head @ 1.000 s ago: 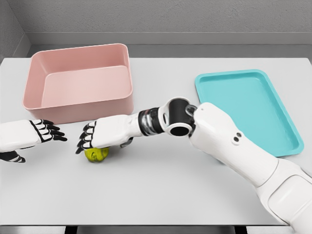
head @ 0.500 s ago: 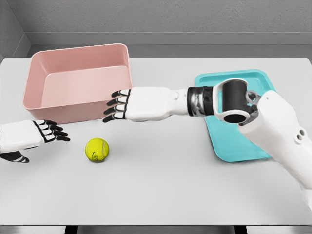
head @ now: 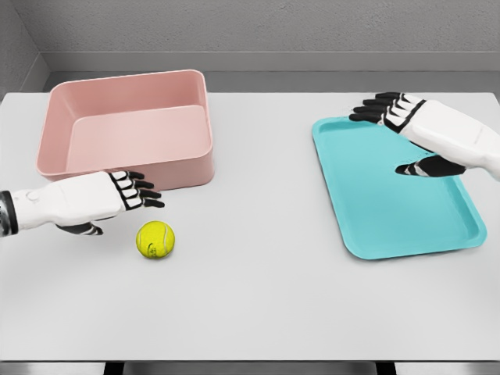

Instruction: Put the tennis from the blue tray into the pink basket with both arms

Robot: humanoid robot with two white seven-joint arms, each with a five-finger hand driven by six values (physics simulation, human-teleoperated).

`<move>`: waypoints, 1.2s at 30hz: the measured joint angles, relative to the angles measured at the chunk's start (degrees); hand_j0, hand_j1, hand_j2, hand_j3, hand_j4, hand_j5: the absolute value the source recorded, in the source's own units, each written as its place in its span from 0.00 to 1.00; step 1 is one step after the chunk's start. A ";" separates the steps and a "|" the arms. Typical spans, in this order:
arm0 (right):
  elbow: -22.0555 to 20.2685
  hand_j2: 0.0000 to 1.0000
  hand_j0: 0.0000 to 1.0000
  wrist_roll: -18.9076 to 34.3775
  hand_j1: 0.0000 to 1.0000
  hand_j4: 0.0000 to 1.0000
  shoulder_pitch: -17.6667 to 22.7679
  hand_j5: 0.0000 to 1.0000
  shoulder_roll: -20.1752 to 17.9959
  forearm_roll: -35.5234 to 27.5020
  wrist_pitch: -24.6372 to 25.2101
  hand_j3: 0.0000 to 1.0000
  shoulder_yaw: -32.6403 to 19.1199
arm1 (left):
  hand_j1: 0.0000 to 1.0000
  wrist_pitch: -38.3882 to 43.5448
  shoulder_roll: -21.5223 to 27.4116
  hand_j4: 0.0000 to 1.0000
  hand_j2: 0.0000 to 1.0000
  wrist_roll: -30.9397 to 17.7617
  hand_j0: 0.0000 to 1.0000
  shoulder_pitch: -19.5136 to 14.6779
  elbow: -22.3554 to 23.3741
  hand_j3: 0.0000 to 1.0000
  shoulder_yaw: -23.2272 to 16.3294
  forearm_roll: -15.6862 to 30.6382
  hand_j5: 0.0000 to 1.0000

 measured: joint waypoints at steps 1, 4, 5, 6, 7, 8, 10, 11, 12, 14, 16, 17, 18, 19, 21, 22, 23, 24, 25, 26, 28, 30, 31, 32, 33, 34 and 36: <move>0.07 1.00 1.00 0.00 1.00 1.00 1.67 1.00 0.76 -0.40 -0.01 1.00 -0.92 | 1.00 -0.01 -0.40 1.00 1.00 -0.01 1.00 -0.35 -0.02 1.00 -0.75 -0.17 1.00; 0.19 1.00 1.00 0.00 1.00 1.00 3.69 1.00 3.01 -1.07 0.00 1.00 -3.36 | 1.00 -0.01 -1.36 1.00 1.00 -0.02 1.00 -0.70 -0.06 1.00 -2.19 -0.38 1.00; 0.23 1.00 1.00 0.00 1.00 1.00 4.75 1.00 3.59 -1.17 0.00 1.00 -3.77 | 1.00 -0.02 -1.55 1.00 1.00 -0.02 1.00 -2.02 -0.06 1.00 -2.71 -0.41 1.00; 0.26 1.00 1.00 0.00 1.00 1.00 4.92 1.00 4.07 -1.26 0.00 1.00 -4.07 | 1.00 0.00 -1.82 1.00 1.00 -0.01 1.00 -2.81 -0.04 1.00 -3.41 -0.39 1.00; 0.38 1.00 1.00 0.00 1.00 1.00 5.19 1.00 4.42 -1.34 0.01 1.00 -4.27 | 1.00 -0.01 -2.12 1.00 1.00 -0.02 1.00 -2.81 -0.02 1.00 -4.00 -0.43 1.00; 0.73 1.00 1.00 0.00 1.00 1.00 5.54 1.00 4.76 -1.39 0.01 1.00 -4.39 | 1.00 -0.01 -2.38 1.00 1.00 -0.02 1.00 -2.90 -0.01 1.00 -4.42 -0.44 1.00; 1.30 1.00 1.00 0.00 1.00 1.00 5.89 1.00 5.35 -1.45 0.01 1.00 -4.59 | 1.00 -0.02 -2.91 1.00 1.00 -0.02 1.00 -2.99 0.01 1.00 -4.98 -0.50 1.00; 1.49 1.00 1.00 0.00 1.00 1.00 5.89 1.00 5.56 -1.48 0.01 1.00 -4.64 | 1.00 -0.01 -3.16 1.00 1.00 -0.02 1.00 -3.25 0.02 1.00 -5.22 -0.51 1.00; 1.60 1.00 1.00 0.00 1.00 1.00 6.15 1.00 5.84 -1.49 0.01 1.00 -4.68 | 1.00 -0.01 -3.34 1.00 1.00 -0.02 1.00 -3.60 0.02 1.00 -5.54 -0.52 1.00; 1.73 1.00 1.00 0.00 1.00 1.00 6.42 1.00 6.52 -1.52 0.01 1.00 -4.76 | 1.00 -0.02 -3.61 1.00 1.00 -0.03 1.00 -3.69 0.02 1.00 -6.12 -0.55 1.00; 1.81 1.00 1.00 -0.01 1.00 1.00 6.51 1.00 6.86 -1.54 0.01 1.00 -4.80 | 1.00 -0.02 -3.78 1.00 1.00 -0.03 1.00 -4.04 0.03 1.00 -6.58 -0.56 1.00; 1.84 1.00 1.00 -0.01 1.00 1.00 6.51 1.00 6.97 -1.55 0.01 1.00 -4.82 | 1.00 -0.01 -3.83 1.00 1.00 -0.02 1.00 -4.22 0.06 1.00 -6.83 -0.56 1.00; 1.84 1.00 1.00 -0.01 1.00 1.00 6.51 1.00 7.04 -1.55 0.02 1.00 -4.84 | 1.00 -0.02 -3.90 1.00 1.00 -0.02 1.00 -4.22 0.08 1.00 -7.05 -0.57 1.00; 1.82 1.00 1.00 -0.01 1.00 1.00 6.51 1.00 7.10 -1.55 0.02 1.00 -4.85 | 1.00 -0.02 -3.95 1.00 1.00 -0.02 1.00 -4.31 0.09 1.00 -7.28 -0.57 1.00; 1.78 1.00 1.00 -0.01 1.00 1.00 6.51 1.00 7.21 -1.56 0.02 1.00 -4.86 | 1.00 -0.02 -4.15 1.00 1.00 -0.03 1.00 -4.48 0.10 1.00 -7.61 -0.58 1.00; 1.77 1.00 1.00 -0.01 1.00 1.00 6.51 1.00 7.23 -1.56 0.02 1.00 -4.87 | 1.00 -0.02 -4.25 1.00 1.00 -0.03 1.00 -4.48 0.13 1.00 -7.71 -0.58 1.00; 1.76 1.00 1.00 -0.01 1.00 1.00 6.51 1.00 7.25 -1.56 0.02 1.00 -4.88 | 1.00 -0.02 -4.32 1.00 1.00 -0.02 1.00 -4.57 0.15 1.00 -7.88 -0.57 1.00; 1.75 1.00 1.00 -0.01 1.00 1.00 6.51 1.00 7.27 -1.57 0.02 1.00 -4.89 | 1.00 -0.02 -4.35 1.00 1.00 -0.02 1.00 -4.57 0.19 1.00 -8.07 -0.55 1.00; 1.75 1.00 1.00 -0.01 1.00 1.00 6.59 1.00 7.28 -1.56 0.02 1.00 -4.89 | 1.00 -0.02 -4.35 1.00 1.00 -0.02 1.00 -4.48 0.23 1.00 -8.23 -0.53 1.00; 1.76 1.00 1.00 -0.01 1.00 1.00 6.77 1.00 7.27 -1.56 0.02 1.00 -4.89 | 1.00 -0.02 -4.35 1.00 1.00 -0.02 1.00 -4.48 0.29 1.00 -8.35 -0.52 1.00; 1.79 1.00 1.00 -0.01 1.00 1.00 6.77 1.00 7.25 -1.56 0.02 1.00 -4.90 | 1.00 -0.02 -4.34 1.00 1.00 -0.02 1.00 -4.48 0.38 1.00 -8.56 -0.52 1.00; 1.81 1.00 1.00 -0.01 1.00 1.00 6.86 1.00 7.24 -1.56 0.02 1.00 -4.90 | 1.00 -0.02 -4.34 1.00 1.00 -0.03 1.00 -4.48 0.43 1.00 -8.86 -0.54 1.00; 1.83 1.00 1.00 -0.01 1.00 1.00 6.77 1.00 7.24 -1.57 0.02 1.00 -4.90 | 1.00 -0.02 -4.33 1.00 1.00 -0.03 1.00 -4.48 0.47 1.00 -9.02 -0.54 1.00; 1.85 1.00 1.00 -0.01 1.00 1.00 6.86 1.00 7.23 -1.56 0.02 1.00 -4.90 | 1.00 -0.02 -4.33 1.00 1.00 -0.02 1.00 -4.48 0.49 1.00 -9.18 -0.55 1.00; 1.87 1.00 1.00 -0.01 1.00 1.00 6.86 1.00 7.23 -1.56 0.02 1.00 -4.90 | 1.00 -0.02 -4.33 1.00 1.00 -0.02 1.00 -4.48 0.52 1.00 -9.31 -0.56 1.00; 1.87 1.00 1.00 -0.01 1.00 1.00 6.86 1.00 7.23 -1.56 0.02 1.00 -4.90 | 1.00 -0.02 -4.29 1.00 1.00 -0.02 1.00 -4.48 0.55 1.00 -9.42 -0.54 1.00; 1.88 1.00 1.00 -0.01 1.00 1.00 6.86 1.00 7.23 -1.56 0.02 1.00 -4.92 | 1.00 -0.02 -4.12 1.00 1.00 -0.02 1.00 -4.48 0.60 1.00 -9.61 -0.52 1.00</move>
